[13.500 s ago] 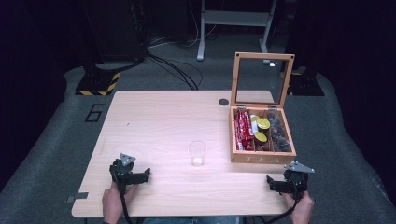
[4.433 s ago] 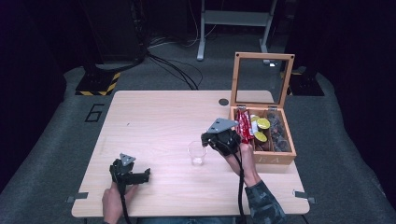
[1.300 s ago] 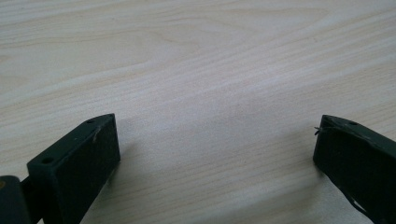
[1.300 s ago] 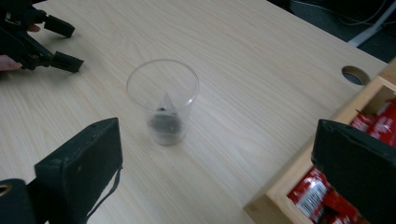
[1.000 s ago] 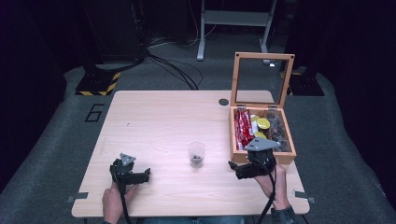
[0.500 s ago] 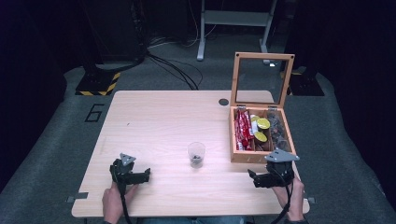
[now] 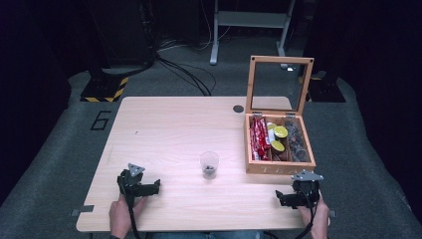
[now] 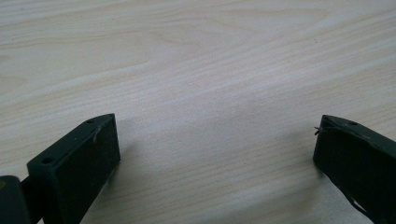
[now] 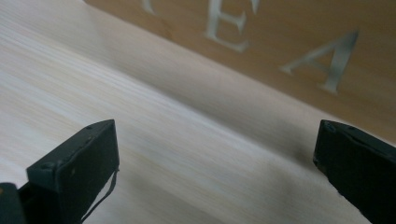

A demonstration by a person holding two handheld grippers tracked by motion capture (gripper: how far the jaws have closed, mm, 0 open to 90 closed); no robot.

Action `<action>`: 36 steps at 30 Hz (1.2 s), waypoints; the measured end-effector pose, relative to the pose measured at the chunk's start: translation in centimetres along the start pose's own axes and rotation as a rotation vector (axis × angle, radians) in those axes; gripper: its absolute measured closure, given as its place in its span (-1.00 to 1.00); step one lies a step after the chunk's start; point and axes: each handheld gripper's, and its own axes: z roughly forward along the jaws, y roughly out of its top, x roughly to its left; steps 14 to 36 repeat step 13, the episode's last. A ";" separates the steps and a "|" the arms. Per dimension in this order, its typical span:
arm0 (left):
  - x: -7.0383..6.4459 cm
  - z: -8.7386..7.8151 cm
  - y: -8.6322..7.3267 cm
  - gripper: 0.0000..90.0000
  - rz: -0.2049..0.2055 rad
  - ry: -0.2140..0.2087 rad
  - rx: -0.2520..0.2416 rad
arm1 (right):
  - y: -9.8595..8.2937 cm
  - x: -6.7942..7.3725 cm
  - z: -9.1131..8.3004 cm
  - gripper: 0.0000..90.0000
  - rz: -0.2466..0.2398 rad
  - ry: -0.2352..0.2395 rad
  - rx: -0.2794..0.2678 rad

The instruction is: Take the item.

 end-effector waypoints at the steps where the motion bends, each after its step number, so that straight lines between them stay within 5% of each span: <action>1: 0.0 0.0 0.0 -0.99 0.001 0.000 0.000 | -0.2 -0.1 0.4 -1.00 -0.009 -0.005 0.014; 6: 0.0 0.0 0.0 -0.99 0.002 0.000 0.001 | -0.8 -1.1 1.3 -1.00 0.021 0.040 -0.073; 36: 0.0 0.0 0.0 -0.99 0.001 0.000 0.001 | -0.7 -1.2 1.3 -1.00 0.027 0.037 -0.073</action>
